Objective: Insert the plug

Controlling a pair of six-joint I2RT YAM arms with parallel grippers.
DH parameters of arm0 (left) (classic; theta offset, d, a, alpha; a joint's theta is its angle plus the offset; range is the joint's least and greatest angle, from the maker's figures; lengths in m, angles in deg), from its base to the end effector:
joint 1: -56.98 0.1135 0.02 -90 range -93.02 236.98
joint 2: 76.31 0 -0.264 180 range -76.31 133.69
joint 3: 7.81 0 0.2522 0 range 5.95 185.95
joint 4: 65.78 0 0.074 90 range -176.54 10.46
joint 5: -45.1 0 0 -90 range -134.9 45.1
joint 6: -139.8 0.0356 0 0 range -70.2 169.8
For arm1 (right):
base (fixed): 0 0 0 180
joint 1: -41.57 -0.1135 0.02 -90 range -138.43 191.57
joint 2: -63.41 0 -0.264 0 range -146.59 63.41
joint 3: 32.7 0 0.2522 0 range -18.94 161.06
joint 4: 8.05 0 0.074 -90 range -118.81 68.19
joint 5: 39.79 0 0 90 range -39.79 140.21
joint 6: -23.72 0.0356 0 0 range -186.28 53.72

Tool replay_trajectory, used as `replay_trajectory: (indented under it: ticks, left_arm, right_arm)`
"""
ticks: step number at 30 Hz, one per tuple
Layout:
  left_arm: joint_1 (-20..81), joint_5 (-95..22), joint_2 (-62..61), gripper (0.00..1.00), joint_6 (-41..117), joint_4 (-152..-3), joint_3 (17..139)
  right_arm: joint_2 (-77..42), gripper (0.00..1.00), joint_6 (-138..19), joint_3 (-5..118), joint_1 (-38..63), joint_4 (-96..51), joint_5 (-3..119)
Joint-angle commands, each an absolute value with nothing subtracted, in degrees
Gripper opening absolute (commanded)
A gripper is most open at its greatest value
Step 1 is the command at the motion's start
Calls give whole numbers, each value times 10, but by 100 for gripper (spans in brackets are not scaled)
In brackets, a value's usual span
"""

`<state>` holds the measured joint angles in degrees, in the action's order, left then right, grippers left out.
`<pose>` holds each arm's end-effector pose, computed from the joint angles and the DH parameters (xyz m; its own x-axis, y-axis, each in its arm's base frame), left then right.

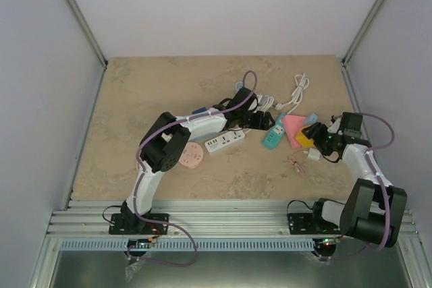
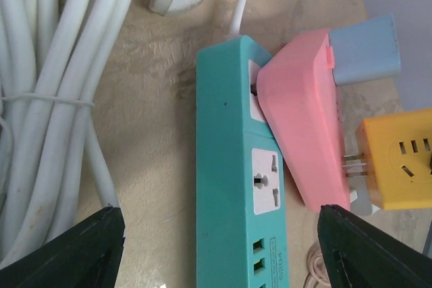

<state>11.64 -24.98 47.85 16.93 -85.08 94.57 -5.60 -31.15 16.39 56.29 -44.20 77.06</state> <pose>0.3312 -0.3524 0.1678 -0.8489 0.1331 -0.5116 0.4626 0.6553 -0.5971 0.2184 -0.0408 0.1863 -0.6662 0.7058 -0.2409 0.4478 0.6368 0.6277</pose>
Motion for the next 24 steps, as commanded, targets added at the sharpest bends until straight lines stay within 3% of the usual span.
replay_trajectory:
  ticks: [1, 12, 18, 24]
  left_arm:
    - [113, -219, 496, 80, 186, -880, 975]
    - [113, -178, 521, 72, 218, -917, 1003]
    - [112, -161, 528, 62, 222, -918, 1007]
    - [110, -157, 532, 61, 220, -920, 1011]
  right_arm:
    - [-62, 45, -328, 178, 567, -420, 783]
    - [-75, 45, -349, 170, 565, -432, 739]
    - [-72, 45, -338, 155, 554, -433, 684]
    - [-81, 46, -311, 149, 524, -428, 626]
